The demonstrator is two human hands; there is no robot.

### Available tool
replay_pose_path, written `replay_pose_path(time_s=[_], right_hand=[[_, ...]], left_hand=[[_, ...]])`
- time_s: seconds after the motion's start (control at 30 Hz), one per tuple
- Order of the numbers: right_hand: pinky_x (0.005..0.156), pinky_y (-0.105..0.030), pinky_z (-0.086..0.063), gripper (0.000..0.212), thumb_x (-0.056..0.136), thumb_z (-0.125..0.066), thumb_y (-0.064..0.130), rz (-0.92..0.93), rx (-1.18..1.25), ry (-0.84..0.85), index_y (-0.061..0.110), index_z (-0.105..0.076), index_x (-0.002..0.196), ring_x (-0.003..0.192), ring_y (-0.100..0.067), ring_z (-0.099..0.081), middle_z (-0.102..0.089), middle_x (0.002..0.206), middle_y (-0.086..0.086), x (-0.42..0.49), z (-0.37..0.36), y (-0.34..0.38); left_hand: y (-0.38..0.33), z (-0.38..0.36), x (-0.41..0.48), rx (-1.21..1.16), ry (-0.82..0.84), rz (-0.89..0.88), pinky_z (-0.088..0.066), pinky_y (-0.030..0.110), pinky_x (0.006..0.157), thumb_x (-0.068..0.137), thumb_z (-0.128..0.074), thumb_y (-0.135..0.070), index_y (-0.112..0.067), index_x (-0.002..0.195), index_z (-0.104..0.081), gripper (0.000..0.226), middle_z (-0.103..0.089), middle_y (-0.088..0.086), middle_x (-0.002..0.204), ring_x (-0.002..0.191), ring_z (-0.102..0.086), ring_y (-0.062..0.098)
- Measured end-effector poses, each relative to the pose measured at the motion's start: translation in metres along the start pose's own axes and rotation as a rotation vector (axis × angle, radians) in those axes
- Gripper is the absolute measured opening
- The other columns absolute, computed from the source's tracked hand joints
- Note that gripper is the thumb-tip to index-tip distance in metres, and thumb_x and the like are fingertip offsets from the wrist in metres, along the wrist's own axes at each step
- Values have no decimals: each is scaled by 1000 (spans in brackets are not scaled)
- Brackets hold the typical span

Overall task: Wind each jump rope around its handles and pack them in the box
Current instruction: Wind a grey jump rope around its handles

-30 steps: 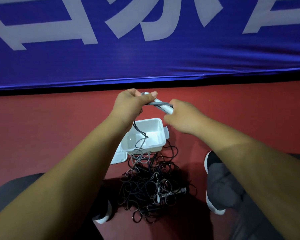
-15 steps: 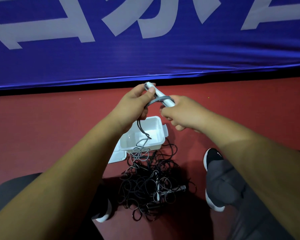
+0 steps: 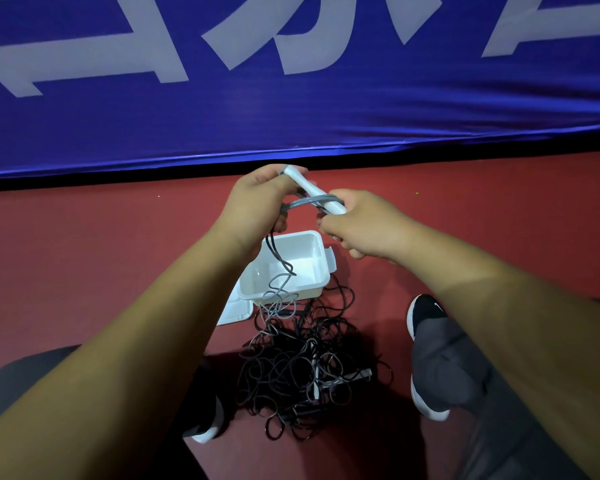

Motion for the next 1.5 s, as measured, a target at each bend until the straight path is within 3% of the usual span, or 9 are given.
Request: replay_pose_path(time_s=[0.13,0.5,0.67,0.77,0.97,1.13,1.23,1.33,1.5], right_hand=[[52,-34,-35,17,94,-61,10,-12,91,24,20,-69,106,61,-21,-38,-49,71,-4,0,-7,-2],[50,-27,-10,13,96,-56,4,-151,497,274,15,-61,101,53,-10,-20,-41,67,2,-6,-20,0],[49,-26,-11,10,95,-57,3,-158,490,180,11,-59,101,51,-9,-24,-44,65,1,-1,-13,-4],[47,-24,-14,12,95,-55,2,-176,441,88,14,-53,95,49,-10,-26,-45,66,-1,4,-3,-10],[42,-22,-22,20,97,-55,4,-202,300,31,2,-61,116,43,-8,-30,-48,75,-7,8,4,-19],[42,-21,-14,26,98,-58,-2,-181,522,204,19,-50,109,50,-8,-23,-42,69,-2,0,-2,-5],[44,-21,-10,12,101,-66,21,-166,554,339,21,-54,102,51,-5,-19,-40,69,3,-11,-6,6],[42,-20,-10,32,97,-68,49,-215,585,297,25,-49,105,52,-6,-15,-37,71,4,-13,-8,4],[39,-19,-14,25,96,-64,42,-225,631,120,21,-54,105,48,-8,-18,-40,67,2,-7,-1,-1]], left_hand=[[3,2,-1,28,-65,37,-29,29,51,94,-56,-10,-9,106,-71,19,-59,-2,64,44,-33,18],[-3,-10,-1,-153,238,-25,-36,28,53,107,-60,-23,-14,93,-55,17,-48,2,70,48,-38,14],[-3,-6,-1,158,235,-28,-41,30,58,106,-59,-41,0,110,-60,41,-73,11,90,58,-49,18],[-2,-13,-10,392,391,-28,-38,26,56,107,-55,-43,-10,95,-66,37,-61,6,72,57,-45,16],[-10,-29,-31,286,682,-30,-25,31,56,105,-54,-34,-12,99,-69,28,-46,9,66,53,-30,15],[-1,-11,-18,379,579,-8,-29,30,58,103,-58,-39,-7,101,-70,34,-51,6,70,58,-34,18],[5,-3,-13,411,542,4,-34,29,60,105,-57,-42,-6,102,-70,37,-52,4,74,61,-38,17],[7,-9,-19,413,598,-9,-35,31,62,108,-55,-37,-13,99,-70,29,-54,4,75,64,-41,18],[2,-23,-28,409,672,-33,-36,32,62,107,-55,-35,-12,101,-68,27,-56,4,76,67,-41,22]])
Point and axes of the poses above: each hand's wrist, its own x-axis towards the middle knuckle, its own z-axis out of the back of the hand, y = z × x, the point moved 8 cm from there along x, towards the middle knuckle
